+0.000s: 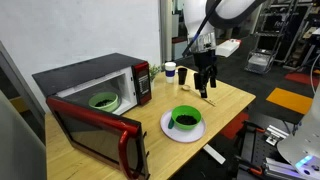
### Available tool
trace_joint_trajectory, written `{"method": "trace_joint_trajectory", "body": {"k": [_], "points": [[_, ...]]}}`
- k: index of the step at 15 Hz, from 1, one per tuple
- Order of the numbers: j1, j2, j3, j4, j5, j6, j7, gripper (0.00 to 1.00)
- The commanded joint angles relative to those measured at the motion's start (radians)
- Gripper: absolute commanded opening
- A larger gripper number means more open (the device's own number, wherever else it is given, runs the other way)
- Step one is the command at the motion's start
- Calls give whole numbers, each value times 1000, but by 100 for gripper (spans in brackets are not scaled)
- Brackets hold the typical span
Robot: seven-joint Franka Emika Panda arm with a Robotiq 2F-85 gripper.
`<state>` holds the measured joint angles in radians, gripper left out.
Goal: Close the microwave door
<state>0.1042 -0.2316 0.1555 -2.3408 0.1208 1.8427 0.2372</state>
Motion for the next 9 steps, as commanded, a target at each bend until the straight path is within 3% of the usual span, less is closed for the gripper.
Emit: {"method": "trace_joint_trajectory", "body": {"k": [1, 9], "points": [[3, 0, -3, 2, -1, -3, 1, 100], [0, -2, -3, 0, -9, -8, 7, 100]]}}
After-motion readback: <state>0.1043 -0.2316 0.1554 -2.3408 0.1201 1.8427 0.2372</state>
